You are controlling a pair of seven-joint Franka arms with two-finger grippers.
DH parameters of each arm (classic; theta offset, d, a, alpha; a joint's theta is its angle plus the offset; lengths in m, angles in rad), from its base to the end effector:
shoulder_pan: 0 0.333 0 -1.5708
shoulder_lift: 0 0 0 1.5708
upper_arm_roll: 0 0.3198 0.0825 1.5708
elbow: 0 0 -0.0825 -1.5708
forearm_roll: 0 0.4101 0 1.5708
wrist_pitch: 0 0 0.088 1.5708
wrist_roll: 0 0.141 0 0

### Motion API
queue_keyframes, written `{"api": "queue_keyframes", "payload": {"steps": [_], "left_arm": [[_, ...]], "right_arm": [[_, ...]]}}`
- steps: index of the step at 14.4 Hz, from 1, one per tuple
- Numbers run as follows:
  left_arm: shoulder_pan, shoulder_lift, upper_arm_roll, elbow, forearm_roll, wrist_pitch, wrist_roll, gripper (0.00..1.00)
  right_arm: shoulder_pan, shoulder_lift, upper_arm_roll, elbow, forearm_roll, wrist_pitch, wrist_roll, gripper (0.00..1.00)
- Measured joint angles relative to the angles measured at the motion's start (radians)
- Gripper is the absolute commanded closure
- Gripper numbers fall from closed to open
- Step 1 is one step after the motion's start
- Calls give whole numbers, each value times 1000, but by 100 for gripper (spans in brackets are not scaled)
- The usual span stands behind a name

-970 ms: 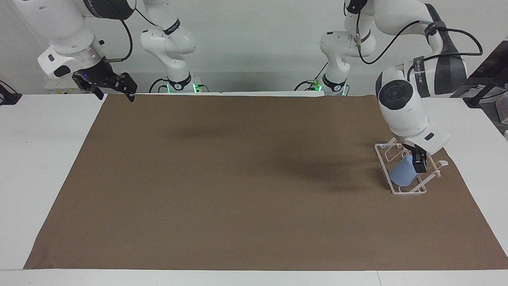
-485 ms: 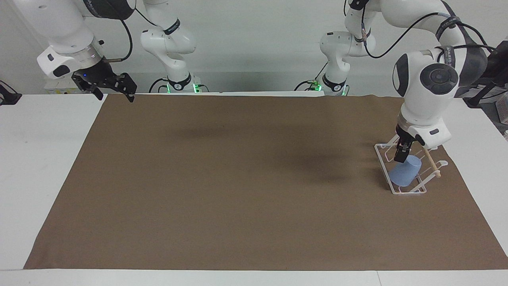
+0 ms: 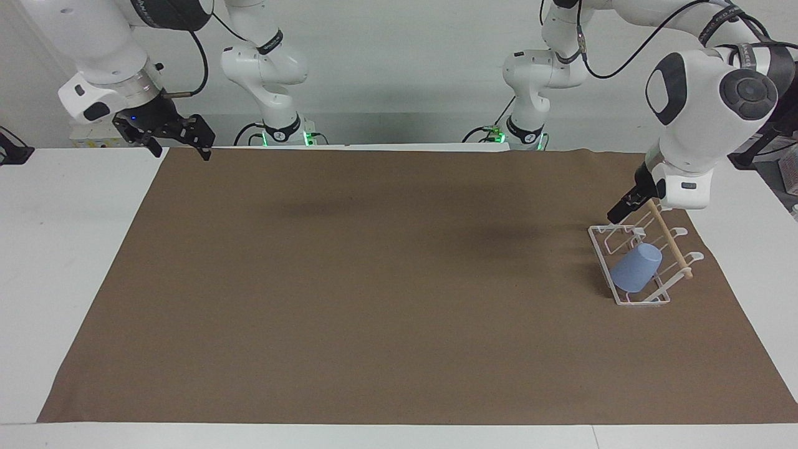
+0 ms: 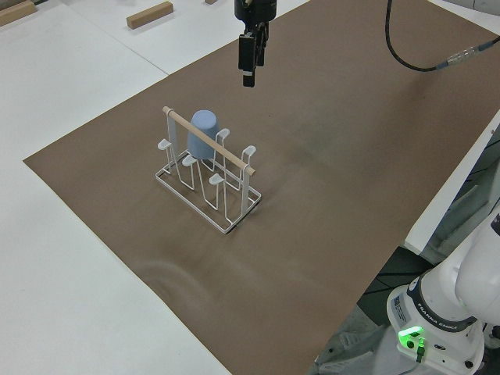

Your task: Hang cup on cup holder

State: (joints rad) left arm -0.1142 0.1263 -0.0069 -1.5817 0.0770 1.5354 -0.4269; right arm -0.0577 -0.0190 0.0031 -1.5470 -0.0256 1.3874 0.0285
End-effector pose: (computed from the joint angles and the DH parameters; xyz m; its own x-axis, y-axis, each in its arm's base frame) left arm 0.5991 -0.0616 0.5119 0.9446 0.3033 -0.1250 0.2859 -0.9480 -0.1396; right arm 0.5489 -0.0339 0.6024 0.9864 -0.0871 -0.1393 -0.0838 -0.9960 0.0296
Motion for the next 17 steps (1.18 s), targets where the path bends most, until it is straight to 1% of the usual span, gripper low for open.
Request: {"api": "queue_keyframes", "payload": {"steps": [4,7,11,14,17], "left_arm": [[0,-38,-2,1,-45,0,262,0],[14,-71,0,2,-45,-1,399,0],[33,-84,2,2,-46,9,429,0],[34,-84,5,2,-46,61,425,0],[35,-87,5,2,-48,76,425,0]], "right_arm": [[0,0,0,0,0,0,0,0],[0,0,0,0,0,0,0,0],[0,0,0,0,0,0,0,0],[0,0,0,0,0,0,0,0],[0,0,0,0,0,0,0,0]]}}
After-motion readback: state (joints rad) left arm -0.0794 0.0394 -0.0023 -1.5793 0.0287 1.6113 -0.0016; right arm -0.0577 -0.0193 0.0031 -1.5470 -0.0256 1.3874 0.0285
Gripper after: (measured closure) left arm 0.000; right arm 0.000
